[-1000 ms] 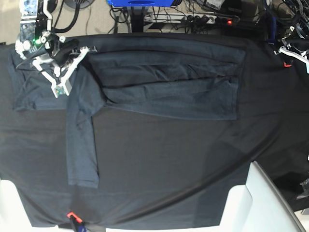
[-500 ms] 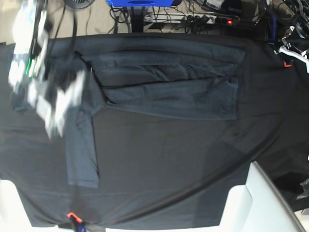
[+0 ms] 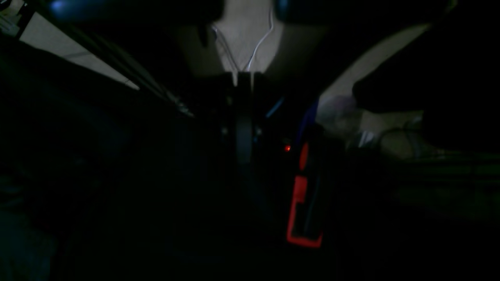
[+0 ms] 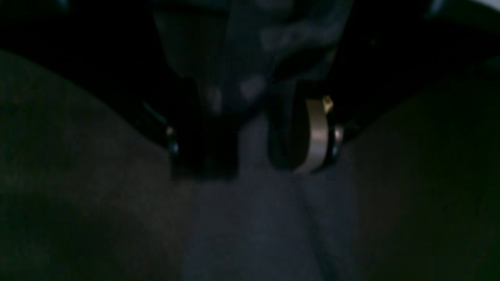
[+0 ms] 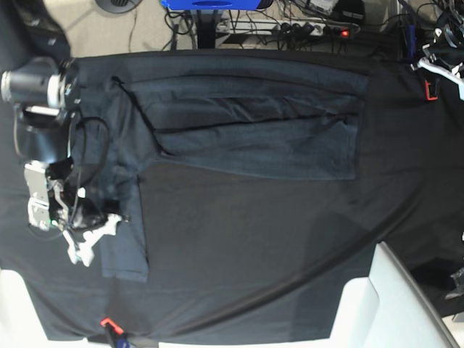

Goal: Fold the T-shirt properly

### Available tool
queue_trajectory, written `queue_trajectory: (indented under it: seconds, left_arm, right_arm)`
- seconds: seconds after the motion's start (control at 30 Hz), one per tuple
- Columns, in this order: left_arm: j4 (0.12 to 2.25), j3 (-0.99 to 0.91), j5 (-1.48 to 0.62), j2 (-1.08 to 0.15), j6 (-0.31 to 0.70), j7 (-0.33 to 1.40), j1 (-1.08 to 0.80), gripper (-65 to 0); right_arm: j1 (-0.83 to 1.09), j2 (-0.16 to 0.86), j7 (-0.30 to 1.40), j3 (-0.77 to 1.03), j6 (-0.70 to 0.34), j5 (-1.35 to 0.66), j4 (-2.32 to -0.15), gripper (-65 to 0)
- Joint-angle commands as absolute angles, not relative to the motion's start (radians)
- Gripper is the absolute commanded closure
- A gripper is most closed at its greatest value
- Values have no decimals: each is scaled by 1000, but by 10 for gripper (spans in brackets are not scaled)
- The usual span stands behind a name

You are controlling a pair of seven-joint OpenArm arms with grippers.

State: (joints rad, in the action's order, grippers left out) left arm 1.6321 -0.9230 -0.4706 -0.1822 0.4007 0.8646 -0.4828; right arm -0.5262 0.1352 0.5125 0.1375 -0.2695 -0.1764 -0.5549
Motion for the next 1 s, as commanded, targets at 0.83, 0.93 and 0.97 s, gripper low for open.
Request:
queue_trajectory:
  seconds: [0.83,0.93,0.97]
  left_arm:
    - [1647,-923,-481,-202,406,848,-486,0]
    - [1638,-929,-479,-243,406,848,-495,0]
    - [1632,-931,-479,-260,406,848,-510,0]
  right_arm:
    - [-501,124,595,139,-282,-188,-671,0]
    - [-398,77,723,137,-282,-188,-938,0]
    - [-355,59,779,136,-282,-188,-1041,0]
